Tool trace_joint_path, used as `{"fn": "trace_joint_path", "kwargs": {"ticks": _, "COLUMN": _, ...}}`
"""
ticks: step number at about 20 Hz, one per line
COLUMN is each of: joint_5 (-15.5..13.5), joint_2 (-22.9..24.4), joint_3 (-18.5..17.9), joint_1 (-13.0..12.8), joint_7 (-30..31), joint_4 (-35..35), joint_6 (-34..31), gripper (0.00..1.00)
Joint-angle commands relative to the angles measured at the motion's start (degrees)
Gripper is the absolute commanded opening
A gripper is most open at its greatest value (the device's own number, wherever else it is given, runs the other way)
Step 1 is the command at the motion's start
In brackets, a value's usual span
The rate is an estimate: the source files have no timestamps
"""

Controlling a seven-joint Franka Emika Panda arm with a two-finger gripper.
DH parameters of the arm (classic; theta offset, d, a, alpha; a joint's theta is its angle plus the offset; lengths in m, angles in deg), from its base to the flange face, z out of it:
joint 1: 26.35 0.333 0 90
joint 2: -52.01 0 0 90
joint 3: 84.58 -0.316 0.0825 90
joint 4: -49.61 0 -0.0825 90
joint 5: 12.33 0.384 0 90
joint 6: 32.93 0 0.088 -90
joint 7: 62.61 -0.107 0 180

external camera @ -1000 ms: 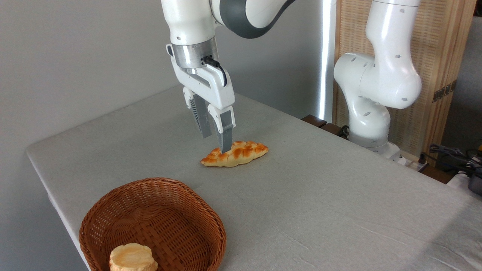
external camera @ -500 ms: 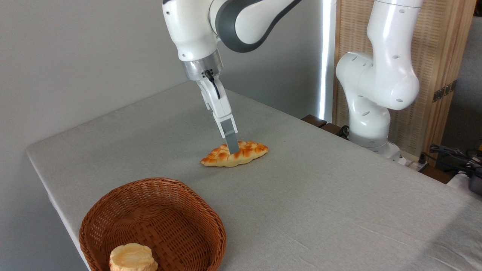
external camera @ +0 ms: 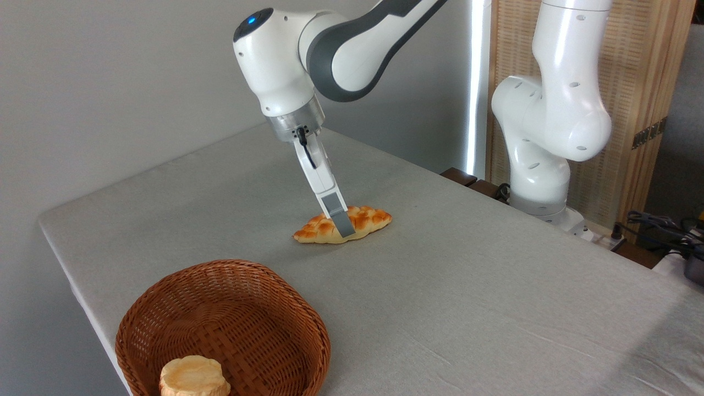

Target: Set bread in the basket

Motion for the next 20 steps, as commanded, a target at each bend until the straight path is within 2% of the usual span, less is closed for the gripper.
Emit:
{"fn": "trace_joint_path", "kwargs": {"ticks": 1, "joint_5": 0.2, "joint_2": -1.15, "joint_3": -0.35, "joint_1": -0.7, "joint_7": -1.05, "joint_4": 0.0, "joint_6": 1.14, "gripper": 1.0}}
{"fn": "trace_joint_path", "kwargs": {"ticks": 5, "joint_5": 0.29, "joint_2": -1.95, "joint_3": -0.27, "joint_1": -0.7, "joint_7": -1.05, "joint_4": 0.0, "joint_6": 1.92, "gripper": 1.0}}
{"fn": "trace_joint_path", "kwargs": {"ticks": 6, "joint_5": 0.29, "joint_2": -1.95, "joint_3": -0.18, "joint_1": -0.7, "joint_7": -1.05, "joint_4": -0.08, "joint_6": 2.28, "gripper": 0.97}}
{"fn": "trace_joint_path", "kwargs": {"ticks": 9, "joint_5": 0.29, "joint_2": -2.3, "joint_3": -0.18, "joint_1": -0.7, "joint_7": -1.14, "joint_4": -0.09, "joint_6": 3.07, "gripper": 0.58}}
{"fn": "trace_joint_path", "kwargs": {"ticks": 10, "joint_5": 0.29, "joint_2": -2.39, "joint_3": -0.18, "joint_1": -0.7, "joint_7": -1.14, "joint_4": -0.09, "joint_6": 3.42, "gripper": 0.53}}
{"fn": "trace_joint_path", "kwargs": {"ticks": 20, "joint_5": 0.29, "joint_2": -2.39, "joint_3": -0.18, "joint_1": -0.7, "joint_7": -1.14, "joint_4": -0.17, "joint_6": 3.51, "gripper": 0.53}}
